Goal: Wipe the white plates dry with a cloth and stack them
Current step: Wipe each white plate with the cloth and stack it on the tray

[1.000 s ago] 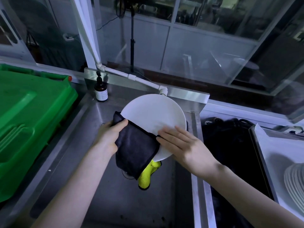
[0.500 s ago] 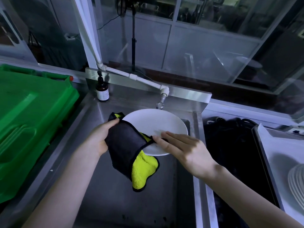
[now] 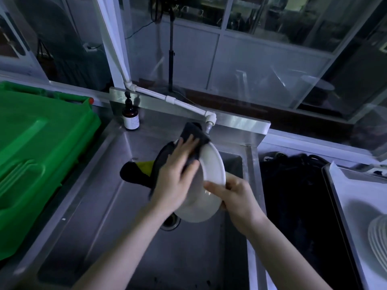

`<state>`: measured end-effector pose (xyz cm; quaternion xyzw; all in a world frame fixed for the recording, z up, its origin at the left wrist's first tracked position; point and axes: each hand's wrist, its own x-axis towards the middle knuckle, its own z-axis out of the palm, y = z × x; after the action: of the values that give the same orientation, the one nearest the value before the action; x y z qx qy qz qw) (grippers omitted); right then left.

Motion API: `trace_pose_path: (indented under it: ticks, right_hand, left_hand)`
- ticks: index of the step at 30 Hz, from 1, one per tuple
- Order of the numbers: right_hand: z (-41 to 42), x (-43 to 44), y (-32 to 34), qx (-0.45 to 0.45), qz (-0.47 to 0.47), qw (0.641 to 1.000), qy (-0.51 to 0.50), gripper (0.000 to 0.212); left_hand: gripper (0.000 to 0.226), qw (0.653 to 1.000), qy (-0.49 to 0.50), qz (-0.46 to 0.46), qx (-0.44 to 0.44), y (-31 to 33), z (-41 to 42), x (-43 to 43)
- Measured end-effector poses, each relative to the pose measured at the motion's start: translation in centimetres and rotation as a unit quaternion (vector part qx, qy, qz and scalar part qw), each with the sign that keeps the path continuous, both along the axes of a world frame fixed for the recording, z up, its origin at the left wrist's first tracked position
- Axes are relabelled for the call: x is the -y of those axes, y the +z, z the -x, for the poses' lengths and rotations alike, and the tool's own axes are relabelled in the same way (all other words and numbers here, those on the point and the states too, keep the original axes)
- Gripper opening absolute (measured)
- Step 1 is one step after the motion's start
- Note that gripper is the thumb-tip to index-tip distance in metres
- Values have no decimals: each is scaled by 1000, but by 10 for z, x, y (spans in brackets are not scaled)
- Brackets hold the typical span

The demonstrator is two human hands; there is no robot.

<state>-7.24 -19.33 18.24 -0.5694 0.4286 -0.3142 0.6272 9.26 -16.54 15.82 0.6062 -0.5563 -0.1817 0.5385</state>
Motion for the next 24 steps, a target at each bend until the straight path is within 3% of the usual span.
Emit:
trace_pose_path:
  ticks: [3, 6, 8, 13, 19, 21, 24]
  right_hand:
    - [-4, 8, 4, 23, 2, 999, -32, 2]
    - [-2, 11, 5, 42, -5, 997, -61, 20]
    - [2, 8, 7, 45, -3, 999, -25, 6]
    - [12, 3, 13, 8, 30, 999, 27, 19]
    - [8, 7, 16, 24, 14, 1000, -13, 20]
    - [7, 5, 16, 24, 0, 1000, -9, 28]
    - [12, 3, 17, 25, -5, 1000, -3, 29]
  left_hand:
    - [48, 989, -88, 37, 110, -1, 12, -3]
    - [45, 971, -147, 78, 172, -5, 17, -7]
    - [45, 973, -144, 83, 161, 0, 12, 1]
    - [45, 999, -22, 21, -31, 12, -8, 20]
    - [47, 968, -136, 91, 192, -3, 14, 6]
    - [46, 970, -137, 84, 180, 0, 11, 11]
    - [43, 996, -69, 32, 48, 7, -2, 18]
